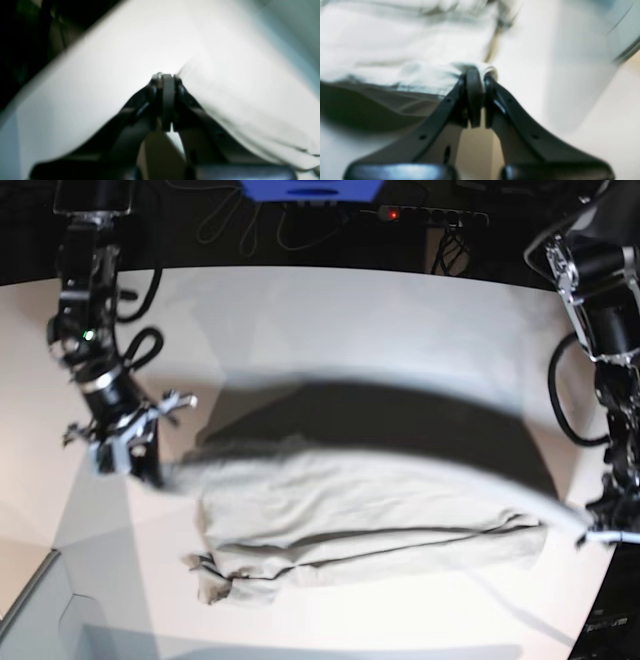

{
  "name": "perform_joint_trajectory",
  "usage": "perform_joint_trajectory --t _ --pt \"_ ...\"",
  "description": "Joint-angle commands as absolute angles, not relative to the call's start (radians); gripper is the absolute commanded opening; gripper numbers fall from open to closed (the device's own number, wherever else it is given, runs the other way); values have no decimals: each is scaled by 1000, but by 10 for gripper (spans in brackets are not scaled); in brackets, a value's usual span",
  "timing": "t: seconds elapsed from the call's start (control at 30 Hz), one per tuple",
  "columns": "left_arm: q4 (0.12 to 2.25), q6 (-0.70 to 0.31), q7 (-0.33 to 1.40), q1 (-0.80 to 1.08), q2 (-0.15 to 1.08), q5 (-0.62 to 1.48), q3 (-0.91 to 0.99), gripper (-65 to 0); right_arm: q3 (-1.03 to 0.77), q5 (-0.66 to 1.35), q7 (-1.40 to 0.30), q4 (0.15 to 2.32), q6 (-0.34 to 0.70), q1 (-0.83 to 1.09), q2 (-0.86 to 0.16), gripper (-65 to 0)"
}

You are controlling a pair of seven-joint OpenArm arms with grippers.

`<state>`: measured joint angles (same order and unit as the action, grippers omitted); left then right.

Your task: Layout the t-shirt on the table in an organized manner, then fold the t-shirt properly

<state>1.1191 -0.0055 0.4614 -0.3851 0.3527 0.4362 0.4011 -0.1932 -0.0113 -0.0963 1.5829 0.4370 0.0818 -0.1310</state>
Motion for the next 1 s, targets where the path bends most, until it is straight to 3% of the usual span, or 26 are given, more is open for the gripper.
perform_joint_trajectory --t 0.0,0.3,0.63,0.77,0.97 --pt "1145 -5 446 -443 371 435 364 -649 -216 1 -71 1595 440 18 -140 -650" --pt "1133 4 444 -783 335 433 91 -649 -272 4 -211 1409 440 -467 -156 -650" --pt "897 4 375 -1156 262 433 76 -650 -263 2 -205 1066 440 -978 -248 -650" --pt "835 4 271 -1254 240 433 74 -650 -262 2 -205 1015 440 -1084 -272 -650" --pt "866 4 272 -1265 240 437 74 -650 -266 2 -216 1029 440 -1086 -275 -650"
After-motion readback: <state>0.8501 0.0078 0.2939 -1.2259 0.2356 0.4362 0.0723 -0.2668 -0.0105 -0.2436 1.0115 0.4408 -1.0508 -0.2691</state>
